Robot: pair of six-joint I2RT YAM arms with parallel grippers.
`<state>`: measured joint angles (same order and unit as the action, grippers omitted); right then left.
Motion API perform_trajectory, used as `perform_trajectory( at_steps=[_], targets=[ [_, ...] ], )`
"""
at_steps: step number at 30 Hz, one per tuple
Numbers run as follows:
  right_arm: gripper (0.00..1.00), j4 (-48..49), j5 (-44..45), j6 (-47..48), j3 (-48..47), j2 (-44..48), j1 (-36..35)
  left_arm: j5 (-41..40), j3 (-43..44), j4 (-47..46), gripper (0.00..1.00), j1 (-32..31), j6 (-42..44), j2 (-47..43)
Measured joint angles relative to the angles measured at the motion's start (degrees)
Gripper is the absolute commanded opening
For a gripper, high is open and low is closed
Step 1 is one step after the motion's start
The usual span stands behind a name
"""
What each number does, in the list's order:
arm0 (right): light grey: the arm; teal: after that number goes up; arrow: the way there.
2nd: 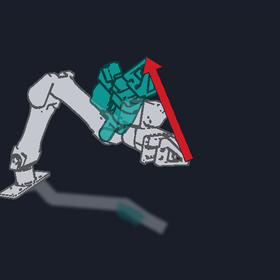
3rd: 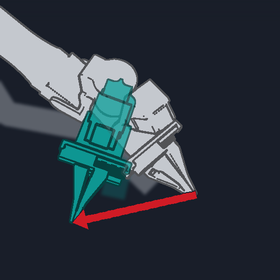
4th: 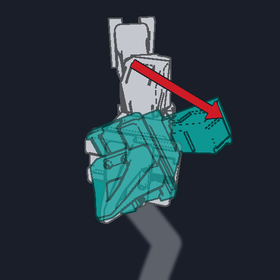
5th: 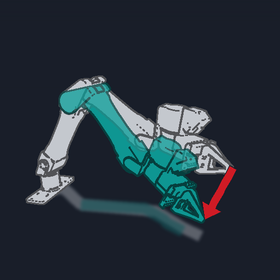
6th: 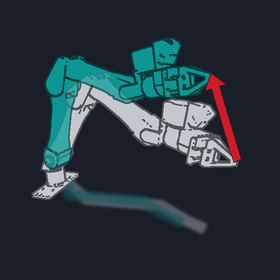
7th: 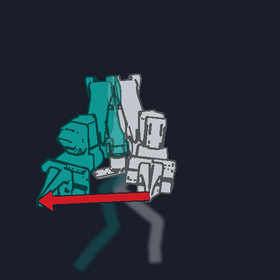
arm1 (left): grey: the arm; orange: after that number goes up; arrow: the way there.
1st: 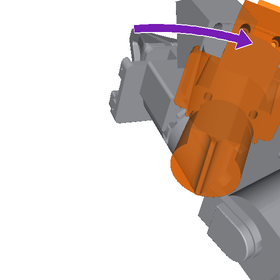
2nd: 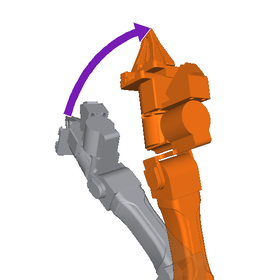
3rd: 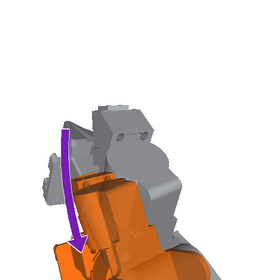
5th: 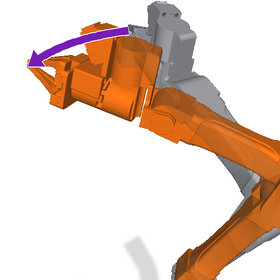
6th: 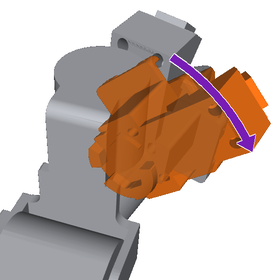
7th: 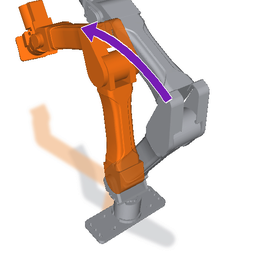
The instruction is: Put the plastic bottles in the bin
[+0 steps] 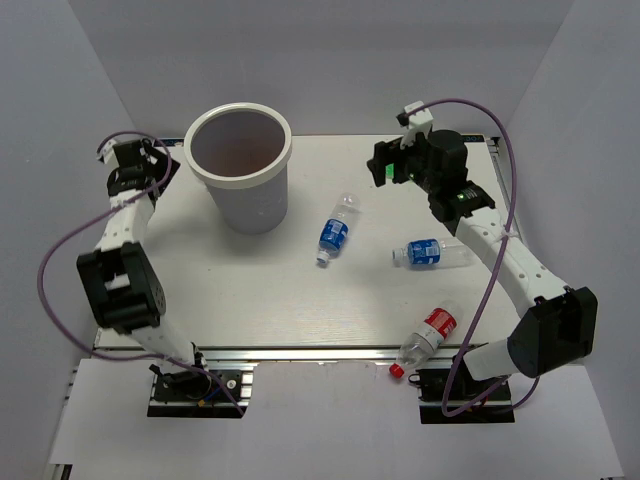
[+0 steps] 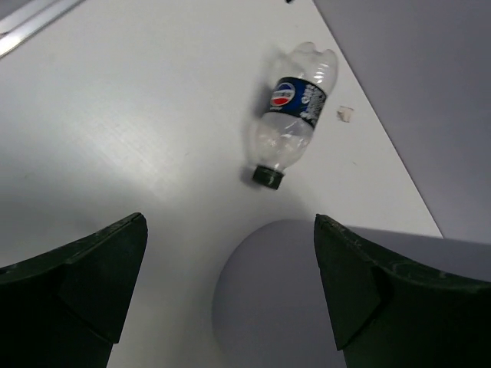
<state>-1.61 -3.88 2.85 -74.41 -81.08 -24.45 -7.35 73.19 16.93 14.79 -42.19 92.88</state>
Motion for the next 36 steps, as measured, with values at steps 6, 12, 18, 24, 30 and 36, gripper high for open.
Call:
perform_trajectory(
  at_steps=[6, 12, 18, 24, 30, 36],
  targets=[
    [0.89, -0.6, 1.9, -0.3, 6.2, 4.7, 2.2, 9.3, 17.5, -0.6, 0.98, 0.0, 4.8, 20.2],
    [0.89, -1.0, 3.9, -0.6, 7.5, 5.4, 3.3, 15.0, 31.2, -0.6, 0.98, 0.0, 6.3, 33.9],
    [0.89, -2.2, 4.4, -1.0, 7.5, 3.6, 5.3, 17.7, 41.8, -0.3, 0.98, -1.2, 8.0, 44.5],
    [0.89, -3.4, 4.6, -1.1, 7.4, 1.4, 6.4, 13.7, 49.5, 2.4, 0.98, -4.8, 10.3, 51.6],
    [0.89, -5.3, 5.3, -1.0, 7.0, 0.0, 6.7, 8.8, 54.1, 4.9, 0.67, -6.3, 11.5, 54.5],
    [0.89, -5.7, 5.0, -1.1, 7.0, 0.0, 6.8, 2.1, 50.4, 7.0, 0.46, -6.1, 12.5, 51.4]
  ],
)
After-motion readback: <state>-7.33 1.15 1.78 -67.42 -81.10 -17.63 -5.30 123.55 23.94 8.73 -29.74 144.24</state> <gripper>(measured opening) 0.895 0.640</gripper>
